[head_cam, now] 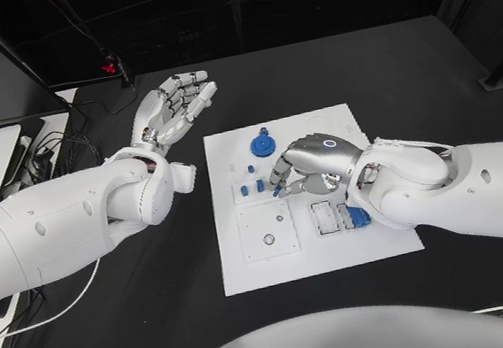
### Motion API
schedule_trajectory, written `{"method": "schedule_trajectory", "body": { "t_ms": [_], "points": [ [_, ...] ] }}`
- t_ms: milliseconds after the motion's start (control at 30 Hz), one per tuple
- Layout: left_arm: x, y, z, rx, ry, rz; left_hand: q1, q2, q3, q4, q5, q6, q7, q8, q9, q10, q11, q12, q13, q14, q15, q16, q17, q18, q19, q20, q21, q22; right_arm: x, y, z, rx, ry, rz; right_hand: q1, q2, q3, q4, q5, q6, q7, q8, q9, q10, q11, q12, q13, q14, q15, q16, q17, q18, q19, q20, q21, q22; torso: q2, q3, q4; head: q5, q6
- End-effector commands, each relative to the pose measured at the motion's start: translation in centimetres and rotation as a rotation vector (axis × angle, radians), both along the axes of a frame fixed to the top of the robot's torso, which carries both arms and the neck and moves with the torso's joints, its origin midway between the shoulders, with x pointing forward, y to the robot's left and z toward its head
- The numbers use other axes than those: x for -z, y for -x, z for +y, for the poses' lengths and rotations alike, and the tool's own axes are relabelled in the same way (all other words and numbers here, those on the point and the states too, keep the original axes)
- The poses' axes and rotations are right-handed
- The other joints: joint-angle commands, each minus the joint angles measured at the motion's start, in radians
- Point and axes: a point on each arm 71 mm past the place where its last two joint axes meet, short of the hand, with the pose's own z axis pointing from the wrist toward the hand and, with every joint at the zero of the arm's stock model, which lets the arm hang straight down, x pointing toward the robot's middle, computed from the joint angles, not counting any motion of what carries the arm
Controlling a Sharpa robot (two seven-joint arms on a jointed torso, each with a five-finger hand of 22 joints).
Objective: Assemble the parts on the task board
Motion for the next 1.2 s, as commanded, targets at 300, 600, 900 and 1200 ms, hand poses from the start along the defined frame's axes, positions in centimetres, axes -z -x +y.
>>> {"method": "schedule_trajectory", "body": {
  "t_ms": [300,600,900,1200],
  "points": [
    [-1.2,0.4,0.0,0.031,0.055,-0.152,-0.002,0.010,0.006,0.002,0.005,-0.008,0.153,0.009,-0.003,-0.009,0.000,0.012,-0.002,-0.009,-0.001,0.011,-0.006,0.003,0.006,-0.001,0.006,-0.002,1.9,1.1,1.0,-0.036,0.102,0.048,0.009,0.000,0.010,-0.001,0.002,-0.003,0.007,-0.007,0.000,0.005,0.006,-0.014,-0.001,0.104,0.011,0.002,0.262,0.020,0.051,0.009,-0.011,0.203,0.000,0.0013,-0.0021,0.004,-0.011],
    [-1.1,0.4,0.1,0.031,0.055,-0.151,-0.002,0.012,0.007,0.002,0.005,-0.009,0.153,0.010,-0.003,-0.010,0.000,0.014,-0.003,-0.010,-0.001,0.012,-0.007,0.003,0.006,-0.001,0.006,-0.003,2.3,1.2,1.4,-0.045,0.138,0.048,0.011,0.000,0.012,-0.002,0.002,-0.002,0.007,-0.008,0.000,0.005,0.006,-0.015,-0.001,0.104,0.011,0.002,0.262,0.020,0.050,0.009,-0.012,0.202,0.001,0.0003,-0.0027,0.001,-0.011],
    [-1.1,0.5,0.2,0.031,0.056,-0.151,-0.003,0.015,0.008,0.001,0.005,-0.010,0.153,0.012,-0.004,-0.012,0.000,0.017,-0.004,-0.011,-0.001,0.015,-0.010,0.003,0.005,-0.001,0.006,-0.005,2.4,1.2,1.6,-0.050,0.163,0.047,0.011,0.000,0.013,-0.002,0.002,-0.002,0.008,-0.009,-0.001,0.005,0.006,-0.017,-0.001,0.104,0.011,0.002,0.262,0.021,0.048,0.010,-0.015,0.200,0.001,0.0007,-0.0006,-0.009,-0.012],
    [-1.1,0.5,0.4,0.026,0.054,-0.150,-0.003,0.016,0.008,0.001,0.005,-0.011,0.153,0.013,-0.004,-0.013,0.000,0.019,-0.004,-0.012,-0.001,0.016,-0.011,0.003,0.005,-0.001,0.006,-0.005,2.6,1.2,1.6,-0.051,0.184,0.054,0.010,0.000,0.013,-0.001,0.002,-0.003,0.008,-0.010,-0.001,0.005,0.007,-0.019,-0.001,0.104,0.012,0.002,0.262,0.021,0.048,0.010,-0.016,0.199,0.000,0.0001,0.0000,-0.011,-0.015]
  ]
}}
